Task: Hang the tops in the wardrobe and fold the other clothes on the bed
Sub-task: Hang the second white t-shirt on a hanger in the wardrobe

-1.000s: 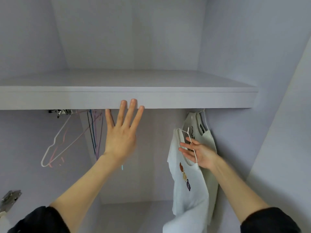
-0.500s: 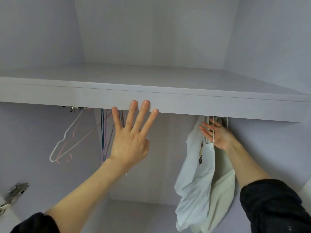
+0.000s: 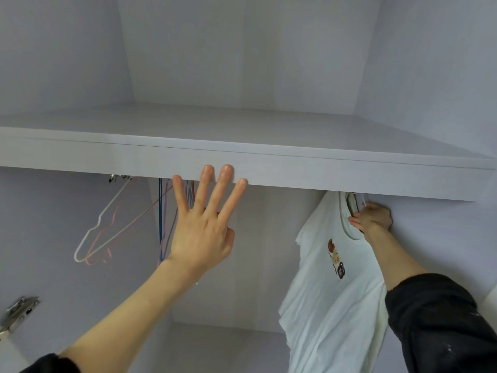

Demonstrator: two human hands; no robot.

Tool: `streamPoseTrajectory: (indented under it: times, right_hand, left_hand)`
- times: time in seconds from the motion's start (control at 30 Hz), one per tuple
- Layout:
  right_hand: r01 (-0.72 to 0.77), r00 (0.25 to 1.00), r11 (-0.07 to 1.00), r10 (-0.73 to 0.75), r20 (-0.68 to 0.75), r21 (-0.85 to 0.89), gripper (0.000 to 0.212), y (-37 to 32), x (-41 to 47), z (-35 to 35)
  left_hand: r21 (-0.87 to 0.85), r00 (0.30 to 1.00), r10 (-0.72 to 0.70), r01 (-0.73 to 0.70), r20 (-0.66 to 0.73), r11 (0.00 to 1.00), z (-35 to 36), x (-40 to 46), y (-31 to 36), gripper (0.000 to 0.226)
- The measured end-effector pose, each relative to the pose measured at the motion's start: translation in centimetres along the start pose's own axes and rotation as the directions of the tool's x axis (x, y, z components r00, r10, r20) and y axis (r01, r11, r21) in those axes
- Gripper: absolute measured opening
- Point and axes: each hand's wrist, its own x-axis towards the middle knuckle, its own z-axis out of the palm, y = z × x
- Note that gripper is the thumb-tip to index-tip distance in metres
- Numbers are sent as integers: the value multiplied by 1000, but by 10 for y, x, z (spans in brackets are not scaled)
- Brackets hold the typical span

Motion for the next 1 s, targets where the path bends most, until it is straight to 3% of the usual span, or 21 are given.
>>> streamPoseTrajectory:
  times: [0.07,0.13,0.27,0.4,0.53,0.63,0.73,0.8,1.0]
  right_hand:
    - [133,982,934,-170,-84,-332,38,6,-7,-3]
    - [223,954,828,-294,-59,-515,45,11,-21,-4]
    - [339,930,721,-352,103,-604,54,18,-54,-12]
    - [425,897,634,-389,209,-646,50,19,-102,-35]
    - [475,880,671,-377,289,-570,47,32,-168,-69]
    - [453,891,721,-342,300,-524,42,44,-227,-98]
    - [415,910,781,-361,204,-466,35,66,-286,-139]
    - [378,926,823,-342,160,-424,31,79,-319,-161]
    - [167,970,896,-225,-97,-412,29,136,-463,-239]
  left_hand:
    - [-1,1000,-4,4,20,1000,-1,1,1,92]
    - [3,999,0,0,39,1000,-3,1,1,96]
    - [-32,995,-15,18,101,999,-14,1,2,106]
    - [-197,984,-83,114,158,974,-37,1,15,96]
    - [-510,945,-168,296,282,807,-58,-17,42,74]
    - [-659,919,19,268,394,703,-77,-37,63,55]
    - [-791,857,274,221,436,570,-101,-60,92,44]
    - [-844,833,337,253,439,473,-114,-75,109,42]
    - [-958,724,628,207,286,198,-196,-134,170,39]
